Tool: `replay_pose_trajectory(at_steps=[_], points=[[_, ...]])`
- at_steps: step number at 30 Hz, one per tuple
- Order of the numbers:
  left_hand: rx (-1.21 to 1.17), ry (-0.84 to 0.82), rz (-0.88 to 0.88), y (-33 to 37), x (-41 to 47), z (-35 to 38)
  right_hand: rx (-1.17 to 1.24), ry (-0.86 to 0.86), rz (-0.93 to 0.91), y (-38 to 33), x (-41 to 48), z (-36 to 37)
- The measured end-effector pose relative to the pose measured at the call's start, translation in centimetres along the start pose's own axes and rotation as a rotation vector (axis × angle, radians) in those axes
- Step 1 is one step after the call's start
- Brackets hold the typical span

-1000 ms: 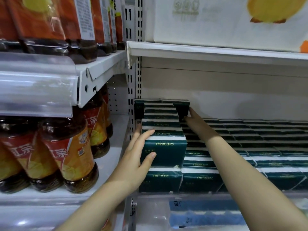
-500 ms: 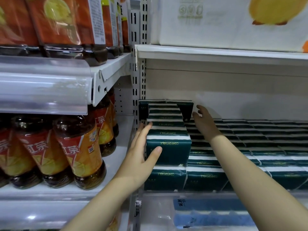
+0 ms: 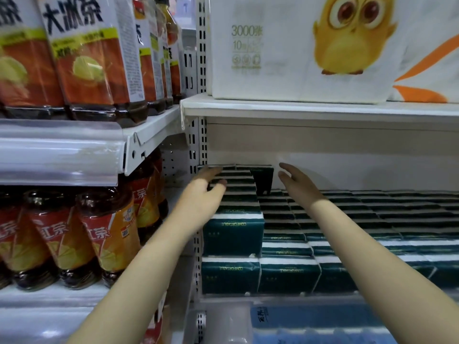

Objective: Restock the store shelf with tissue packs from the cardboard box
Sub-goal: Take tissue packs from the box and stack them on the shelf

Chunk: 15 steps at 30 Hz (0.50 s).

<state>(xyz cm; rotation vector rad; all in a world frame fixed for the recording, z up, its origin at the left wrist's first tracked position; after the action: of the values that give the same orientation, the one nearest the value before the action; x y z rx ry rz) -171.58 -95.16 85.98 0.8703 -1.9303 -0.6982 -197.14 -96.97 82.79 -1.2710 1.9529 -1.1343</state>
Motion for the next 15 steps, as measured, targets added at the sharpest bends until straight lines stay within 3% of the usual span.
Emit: replay_pose_trajectory(at_steps=[7, 15], points=[[0.087, -0.149, -0.193, -2.8, 9.0, 1.4, -0.14, -0.081, -0.055, -1.1, 2.2, 0.7], [0.151, -0.178, -0.362, -7.3, 13.6, 2.0, -0.377, -0.114, -0.062, -0.9, 5.9, 2.9]])
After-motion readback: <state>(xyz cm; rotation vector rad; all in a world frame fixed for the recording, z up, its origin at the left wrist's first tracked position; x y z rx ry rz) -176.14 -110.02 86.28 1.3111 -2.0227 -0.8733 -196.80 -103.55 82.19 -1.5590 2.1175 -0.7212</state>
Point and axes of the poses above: each hand's wrist, its own x-axis towards the middle knuckle, its own z-axis out of the palm, y = z × x, the point moved 3 cm from there along x, towards the middle knuckle, and after that the axes turned 13 degrees about z, right-handed, at the moved point
